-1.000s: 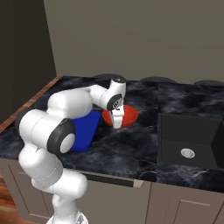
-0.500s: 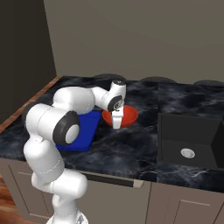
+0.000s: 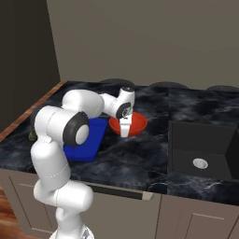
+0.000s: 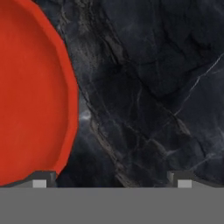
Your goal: Place the two vegetables and bowl onto the tray for setting up a vegetable dip station.
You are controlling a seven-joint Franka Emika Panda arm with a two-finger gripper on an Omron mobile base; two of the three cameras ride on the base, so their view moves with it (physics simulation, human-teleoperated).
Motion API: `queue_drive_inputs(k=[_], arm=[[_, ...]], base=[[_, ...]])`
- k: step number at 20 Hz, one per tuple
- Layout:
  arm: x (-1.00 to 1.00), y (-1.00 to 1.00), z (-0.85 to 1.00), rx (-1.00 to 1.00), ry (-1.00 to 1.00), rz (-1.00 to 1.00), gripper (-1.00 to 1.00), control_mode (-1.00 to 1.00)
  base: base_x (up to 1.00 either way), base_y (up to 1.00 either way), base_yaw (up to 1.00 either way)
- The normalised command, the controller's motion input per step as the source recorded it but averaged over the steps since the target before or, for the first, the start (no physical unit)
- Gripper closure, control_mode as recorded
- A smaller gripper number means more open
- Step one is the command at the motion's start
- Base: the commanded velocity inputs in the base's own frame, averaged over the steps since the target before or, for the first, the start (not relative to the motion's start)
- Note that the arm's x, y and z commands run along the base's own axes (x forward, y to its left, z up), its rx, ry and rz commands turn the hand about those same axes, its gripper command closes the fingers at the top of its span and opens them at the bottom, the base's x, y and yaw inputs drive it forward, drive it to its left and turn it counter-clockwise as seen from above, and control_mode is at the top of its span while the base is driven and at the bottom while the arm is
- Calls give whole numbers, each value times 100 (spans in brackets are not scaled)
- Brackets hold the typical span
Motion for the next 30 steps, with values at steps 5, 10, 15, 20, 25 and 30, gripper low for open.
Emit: queue_drive_inputs(k=[5,10,15,20,25,30], arm=[[14,0,-21,0,1,-2,-100,-100],[18,0,-17,0,0,-2,-100,-100],[19,0,-14,0,0,-3,-100,-100],[20,0,-14,0,0,-4,-100,-100],[20,0,-9,0,0,-4,-100,-100],[22,0,-4,0,0,-4,-100,-100]], base=[[0,0,0],[0,0,0],[0,0,0],[0,0,0],[0,0,0],[0,0,0]])
